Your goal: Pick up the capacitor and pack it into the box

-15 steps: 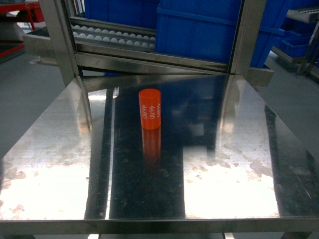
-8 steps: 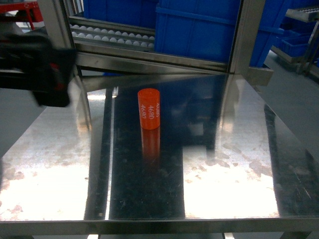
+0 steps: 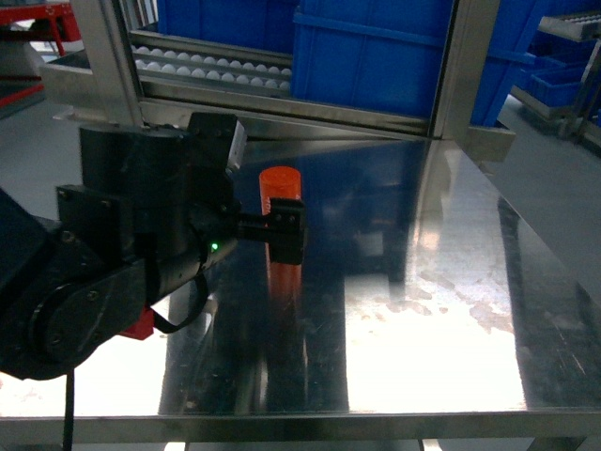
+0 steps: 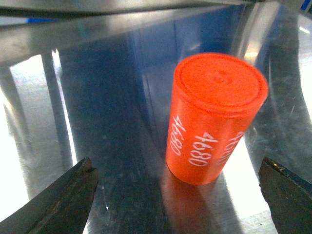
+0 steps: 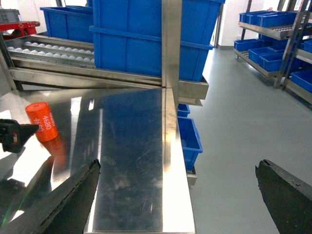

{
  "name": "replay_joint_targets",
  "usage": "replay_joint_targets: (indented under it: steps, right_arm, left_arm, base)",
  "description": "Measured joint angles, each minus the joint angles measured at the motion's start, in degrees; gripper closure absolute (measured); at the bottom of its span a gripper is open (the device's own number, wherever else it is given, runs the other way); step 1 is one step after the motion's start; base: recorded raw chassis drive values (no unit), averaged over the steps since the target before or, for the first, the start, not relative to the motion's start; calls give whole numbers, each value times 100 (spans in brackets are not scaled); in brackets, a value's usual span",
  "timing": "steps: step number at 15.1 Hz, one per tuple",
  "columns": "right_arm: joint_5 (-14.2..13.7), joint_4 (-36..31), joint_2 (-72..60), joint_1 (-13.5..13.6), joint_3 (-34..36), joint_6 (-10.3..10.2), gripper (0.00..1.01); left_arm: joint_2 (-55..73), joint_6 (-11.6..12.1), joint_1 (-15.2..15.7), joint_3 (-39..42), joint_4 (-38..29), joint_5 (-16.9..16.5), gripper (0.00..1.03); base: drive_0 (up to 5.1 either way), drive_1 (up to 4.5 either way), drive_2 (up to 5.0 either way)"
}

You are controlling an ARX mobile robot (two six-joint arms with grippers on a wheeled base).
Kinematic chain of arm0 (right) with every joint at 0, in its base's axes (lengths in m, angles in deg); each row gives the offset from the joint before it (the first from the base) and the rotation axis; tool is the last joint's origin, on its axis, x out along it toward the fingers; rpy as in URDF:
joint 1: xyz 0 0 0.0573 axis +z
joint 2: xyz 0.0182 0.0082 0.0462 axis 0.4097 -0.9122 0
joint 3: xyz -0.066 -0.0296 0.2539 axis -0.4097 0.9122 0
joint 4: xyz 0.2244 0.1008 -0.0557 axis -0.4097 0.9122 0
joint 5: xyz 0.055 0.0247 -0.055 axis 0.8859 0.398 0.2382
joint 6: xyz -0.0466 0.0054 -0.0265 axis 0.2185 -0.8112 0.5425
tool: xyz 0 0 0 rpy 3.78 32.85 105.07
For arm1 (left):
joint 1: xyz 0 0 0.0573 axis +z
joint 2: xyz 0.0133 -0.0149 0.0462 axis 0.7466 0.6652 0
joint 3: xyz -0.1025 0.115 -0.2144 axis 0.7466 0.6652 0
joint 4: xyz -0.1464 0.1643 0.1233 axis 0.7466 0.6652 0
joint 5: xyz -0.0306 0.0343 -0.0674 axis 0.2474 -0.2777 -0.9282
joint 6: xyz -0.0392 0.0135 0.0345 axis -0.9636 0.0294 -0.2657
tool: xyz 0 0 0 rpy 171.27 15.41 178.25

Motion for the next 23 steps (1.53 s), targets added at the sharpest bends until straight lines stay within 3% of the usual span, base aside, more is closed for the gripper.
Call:
replay_joint_targets:
  steps: [7, 8, 12, 14, 16, 19, 21, 23]
  right_arm:
    - [-2, 2, 0, 0, 0, 0, 3]
    - [0, 2, 0, 0, 0, 0, 3]
    - [0, 2, 0, 0, 0, 0, 3]
    - [0, 2, 0, 0, 0, 0, 3]
    - [0, 2, 0, 0, 0, 0, 3]
    - [-2, 2, 0, 0, 0, 0, 3]
    - [0, 2, 0, 0, 0, 0, 3]
    - [0, 2, 0, 0, 0, 0, 3]
  left_arm:
    - [1054, 105, -7, -1867, 839, -11, 5]
    - [1060, 114, -17, -1917, 905, 7, 11]
    - [1051, 94, -33, -1923, 1093, -2, 52]
    - [883, 11, -20, -1716, 1082, 26, 59]
    - [297, -17, 37, -1104, 691, 219, 59]
    - [-1622, 164, 74, 610, -404, 907, 59]
    - [-3021, 157, -87, 2138, -525, 1327, 59]
    - [-4411, 142, -505, 3713, -79, 1720, 59]
  base:
    - [0, 0, 0]
    - [0, 0, 0]
    - [0, 0, 0]
    - [0, 0, 0]
    - [0, 0, 0]
    - [0, 0, 0]
    - [0, 0, 0]
    - [0, 0, 0]
